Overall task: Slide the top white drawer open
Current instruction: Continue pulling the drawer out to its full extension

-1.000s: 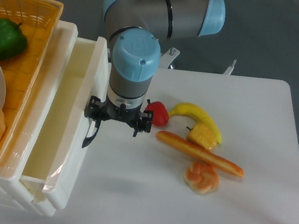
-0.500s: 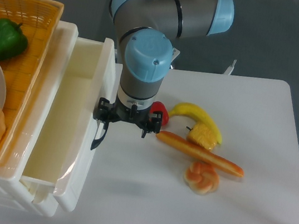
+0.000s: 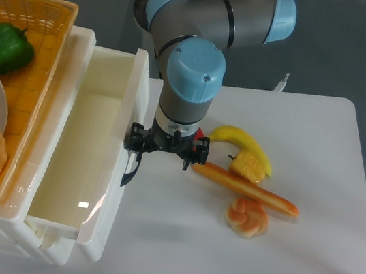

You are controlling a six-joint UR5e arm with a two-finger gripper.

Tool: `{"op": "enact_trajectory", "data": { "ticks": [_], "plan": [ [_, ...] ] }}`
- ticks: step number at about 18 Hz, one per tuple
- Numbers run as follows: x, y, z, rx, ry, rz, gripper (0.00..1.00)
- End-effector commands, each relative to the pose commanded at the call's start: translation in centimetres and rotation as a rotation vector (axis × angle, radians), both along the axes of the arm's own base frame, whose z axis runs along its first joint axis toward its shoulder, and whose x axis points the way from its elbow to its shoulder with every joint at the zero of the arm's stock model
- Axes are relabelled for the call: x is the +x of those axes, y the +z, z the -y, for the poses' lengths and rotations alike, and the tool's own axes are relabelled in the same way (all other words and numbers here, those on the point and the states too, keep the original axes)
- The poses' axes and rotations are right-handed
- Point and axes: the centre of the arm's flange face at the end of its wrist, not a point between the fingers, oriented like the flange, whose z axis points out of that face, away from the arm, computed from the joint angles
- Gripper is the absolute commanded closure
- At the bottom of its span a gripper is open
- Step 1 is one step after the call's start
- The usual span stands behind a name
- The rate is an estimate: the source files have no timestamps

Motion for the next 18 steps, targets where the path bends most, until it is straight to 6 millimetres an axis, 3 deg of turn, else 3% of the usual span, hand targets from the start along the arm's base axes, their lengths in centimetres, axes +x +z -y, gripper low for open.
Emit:
{"op": "enact_trajectory", "data": {
  "ticks": [18],
  "plan": [
    [-2.7,0.0,1.4,0.009,0.046,0.006,0.00]
  ]
}}
